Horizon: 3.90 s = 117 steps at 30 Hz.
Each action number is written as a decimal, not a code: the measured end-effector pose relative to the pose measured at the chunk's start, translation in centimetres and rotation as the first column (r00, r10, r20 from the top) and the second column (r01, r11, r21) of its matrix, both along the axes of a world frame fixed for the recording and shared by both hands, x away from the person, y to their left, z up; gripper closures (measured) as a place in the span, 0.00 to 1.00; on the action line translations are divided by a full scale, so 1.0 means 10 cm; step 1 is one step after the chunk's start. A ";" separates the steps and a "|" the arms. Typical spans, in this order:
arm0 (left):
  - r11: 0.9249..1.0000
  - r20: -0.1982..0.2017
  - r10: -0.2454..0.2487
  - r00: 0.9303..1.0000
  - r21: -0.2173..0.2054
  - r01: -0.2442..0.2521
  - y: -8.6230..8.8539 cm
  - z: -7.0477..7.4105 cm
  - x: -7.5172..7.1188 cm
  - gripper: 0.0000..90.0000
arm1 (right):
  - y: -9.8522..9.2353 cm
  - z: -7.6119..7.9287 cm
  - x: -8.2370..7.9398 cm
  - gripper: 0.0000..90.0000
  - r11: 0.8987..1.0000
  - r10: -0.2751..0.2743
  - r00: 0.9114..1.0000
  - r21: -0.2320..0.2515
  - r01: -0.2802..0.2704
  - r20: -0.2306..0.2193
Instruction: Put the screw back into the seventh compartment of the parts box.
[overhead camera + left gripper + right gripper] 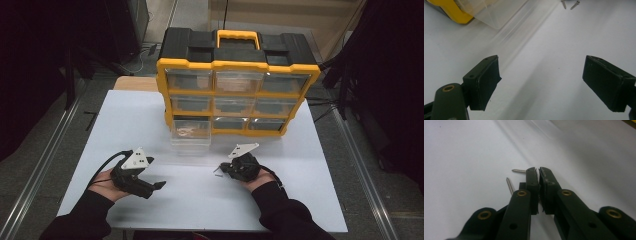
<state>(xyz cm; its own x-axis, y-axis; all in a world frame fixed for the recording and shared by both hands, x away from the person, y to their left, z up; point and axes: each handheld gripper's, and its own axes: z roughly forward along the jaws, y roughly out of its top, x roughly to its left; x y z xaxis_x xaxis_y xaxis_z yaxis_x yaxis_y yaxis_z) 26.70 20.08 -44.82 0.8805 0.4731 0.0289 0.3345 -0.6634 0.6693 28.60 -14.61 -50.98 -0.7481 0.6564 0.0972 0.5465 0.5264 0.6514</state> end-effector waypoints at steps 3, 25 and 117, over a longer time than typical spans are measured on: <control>1.000 -0.001 -0.004 1.000 0.006 0.004 0.00 0.00 0.00 0.16 | -0.01 0.00 0.01 0.99 1.000 0.004 1.000 0.006 -0.004 -0.003; 1.000 -0.007 -0.006 1.000 -0.004 0.006 0.00 -0.01 0.00 0.16 | -0.04 0.11 0.09 0.99 0.995 -0.031 0.996 0.091 0.039 -0.086; 1.000 -0.015 0.011 1.000 -0.020 -0.011 0.05 -0.03 0.03 0.16 | 0.23 1.17 0.33 0.99 0.980 0.034 0.996 0.197 -0.017 -0.081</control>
<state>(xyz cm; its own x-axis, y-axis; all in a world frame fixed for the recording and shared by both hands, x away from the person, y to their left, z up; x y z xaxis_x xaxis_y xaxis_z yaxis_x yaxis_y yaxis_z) 27.02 20.59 -45.12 0.8757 0.4829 0.0062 0.3517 -0.6464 0.6771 31.94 -12.35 -39.29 -0.7482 0.5993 0.2845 0.5912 0.4078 0.6958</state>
